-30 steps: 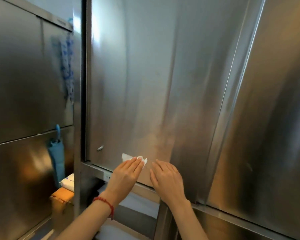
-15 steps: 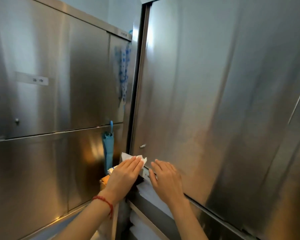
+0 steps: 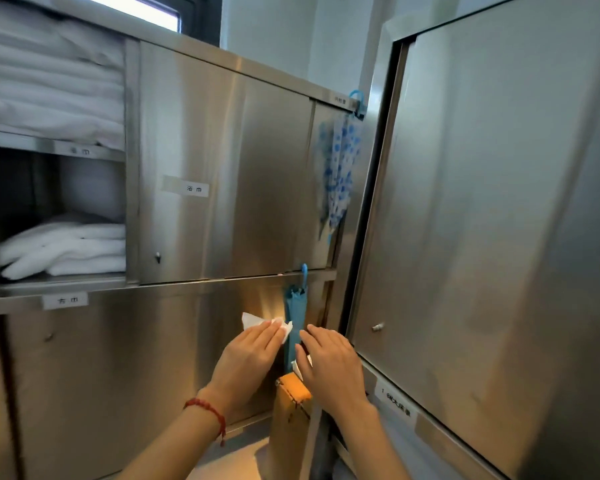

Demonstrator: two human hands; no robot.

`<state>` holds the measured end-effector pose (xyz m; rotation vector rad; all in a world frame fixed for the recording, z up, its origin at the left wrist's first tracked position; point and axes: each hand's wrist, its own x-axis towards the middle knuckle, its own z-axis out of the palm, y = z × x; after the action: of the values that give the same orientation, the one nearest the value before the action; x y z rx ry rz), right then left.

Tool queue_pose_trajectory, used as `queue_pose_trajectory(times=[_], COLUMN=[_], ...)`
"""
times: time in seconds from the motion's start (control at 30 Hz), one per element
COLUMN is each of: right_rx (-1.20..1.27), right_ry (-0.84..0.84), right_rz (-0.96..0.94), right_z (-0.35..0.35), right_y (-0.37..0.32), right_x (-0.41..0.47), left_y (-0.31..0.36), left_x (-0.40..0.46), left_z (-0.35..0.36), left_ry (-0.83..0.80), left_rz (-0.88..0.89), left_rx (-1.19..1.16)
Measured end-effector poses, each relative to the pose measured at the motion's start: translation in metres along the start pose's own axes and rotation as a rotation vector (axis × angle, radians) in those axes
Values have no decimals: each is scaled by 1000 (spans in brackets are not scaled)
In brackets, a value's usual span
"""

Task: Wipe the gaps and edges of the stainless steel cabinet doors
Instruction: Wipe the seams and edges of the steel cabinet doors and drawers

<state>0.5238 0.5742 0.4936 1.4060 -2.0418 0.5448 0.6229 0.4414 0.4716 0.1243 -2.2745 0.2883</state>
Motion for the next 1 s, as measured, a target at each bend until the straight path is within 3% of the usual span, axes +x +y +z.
queue_pose_trajectory(times=[0.13, 0.33, 0.5, 0.6, 0.73, 0.87, 1.0], right_rx=[92, 141, 179, 198, 251, 225, 223], right_ry=[41, -95, -111, -21, -54, 50, 52], right_rz=[-31, -54, -100, -112, -147, -200, -246], right_z=[15, 56, 81, 93, 116, 134, 158], right_y=[-34, -82, -133, -165, -198, -224, -243], right_x=[25, 56, 84, 101, 115, 134, 153], left_y=[-41, -99, -148, -176, -210, -237, -260], left_x=[-12, -42, -68, -83, -105, -122, -135], left_z=[-7, -25, -50, -65, -76, -82, -83], left_ry=[-1, 9, 10, 23, 29, 17, -9], left_rz=[-29, -63, -87, -84, -107, -159, -215], left_rx=[18, 53, 120, 171, 243, 281, 341])
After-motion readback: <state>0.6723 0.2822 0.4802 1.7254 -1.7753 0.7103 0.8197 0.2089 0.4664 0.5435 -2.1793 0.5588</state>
